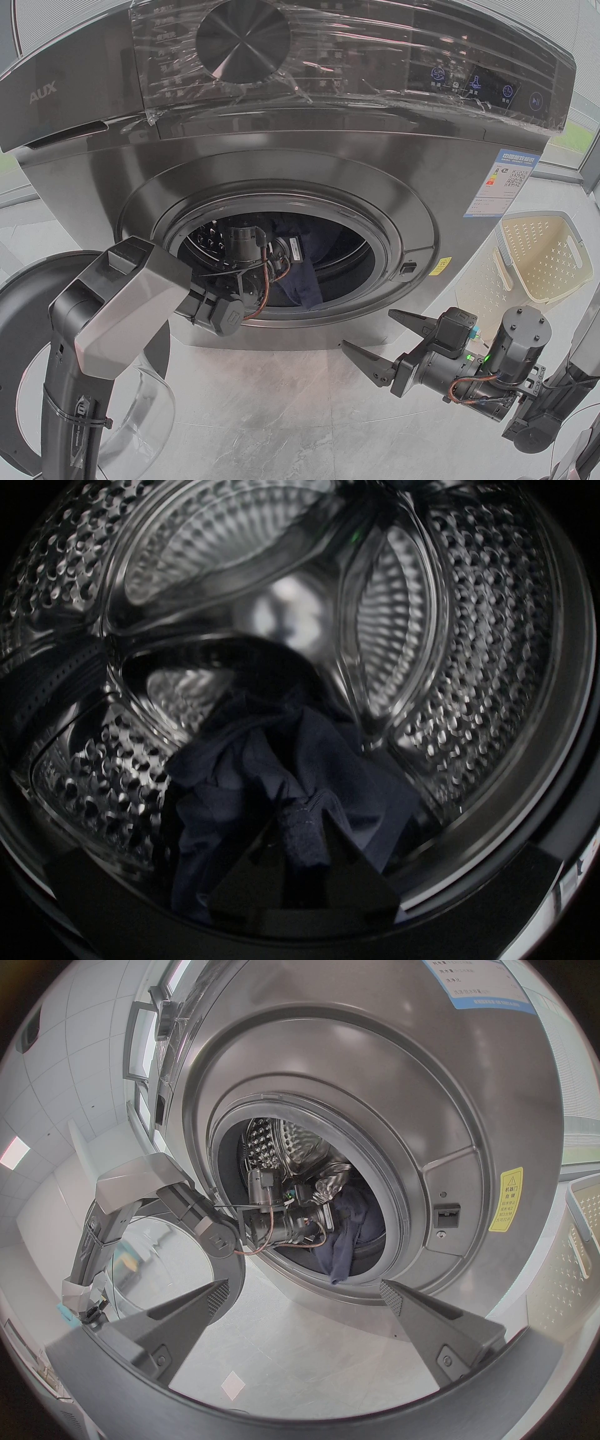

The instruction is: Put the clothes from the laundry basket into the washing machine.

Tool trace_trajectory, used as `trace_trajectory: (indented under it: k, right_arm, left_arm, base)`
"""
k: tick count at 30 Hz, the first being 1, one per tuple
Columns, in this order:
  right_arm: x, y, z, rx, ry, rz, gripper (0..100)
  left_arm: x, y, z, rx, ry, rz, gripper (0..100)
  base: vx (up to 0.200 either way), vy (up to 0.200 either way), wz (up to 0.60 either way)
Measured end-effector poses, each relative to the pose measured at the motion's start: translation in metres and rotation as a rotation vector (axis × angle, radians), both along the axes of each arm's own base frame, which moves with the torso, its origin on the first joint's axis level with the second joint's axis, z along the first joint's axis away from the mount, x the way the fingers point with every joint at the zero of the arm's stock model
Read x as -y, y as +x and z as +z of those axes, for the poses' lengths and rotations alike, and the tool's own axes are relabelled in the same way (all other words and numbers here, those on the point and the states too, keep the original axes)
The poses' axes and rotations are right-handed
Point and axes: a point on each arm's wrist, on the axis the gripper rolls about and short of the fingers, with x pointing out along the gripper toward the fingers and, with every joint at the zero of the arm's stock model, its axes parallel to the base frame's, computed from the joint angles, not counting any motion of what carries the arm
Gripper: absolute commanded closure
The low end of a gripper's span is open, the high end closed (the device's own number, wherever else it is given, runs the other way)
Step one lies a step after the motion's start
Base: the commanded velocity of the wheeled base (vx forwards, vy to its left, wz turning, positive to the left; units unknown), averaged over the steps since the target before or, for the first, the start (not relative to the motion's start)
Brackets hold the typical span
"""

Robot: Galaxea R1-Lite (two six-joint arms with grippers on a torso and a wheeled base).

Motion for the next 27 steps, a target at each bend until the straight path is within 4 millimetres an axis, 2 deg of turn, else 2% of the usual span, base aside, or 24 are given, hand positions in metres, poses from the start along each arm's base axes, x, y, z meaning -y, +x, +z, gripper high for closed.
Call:
trace_trajectory:
  k: [14, 17, 22, 23, 27]
  right_arm:
    - [-0.001, 0.002, 0.002, 0.006, 0.008, -0.002, 0]
    - [-0.001, 0.002, 0.002, 0.006, 0.008, -0.002, 0]
    - [-0.001, 0.001, 0.001, 0.005, 0.007, -0.001, 0]
    - [-0.001, 0.001, 0.001, 0.005, 0.007, 0.000, 0]
    - [-0.001, 0.001, 0.001, 0.004, 0.006, 0.000, 0]
  left_arm:
    - [-0.004, 0.039, 0.048, 0.290, -0.192, 0.131, 100]
    - [-0.003, 0.044, 0.049, 0.319, -0.210, 0.142, 100]
    - [0.001, 0.049, 0.040, 0.317, -0.210, 0.142, 100]
    - [0.001, 0.050, 0.038, 0.315, -0.209, 0.143, 0]
    - [0.003, 0.050, 0.035, 0.312, -0.208, 0.141, 0]
  base:
    - [0.000, 0.000, 0.00]
    - [0.000, 0.000, 0.00]
    - [0.000, 0.000, 0.00]
    - [0.000, 0.000, 0.00]
    - [0.000, 0.000, 0.00]
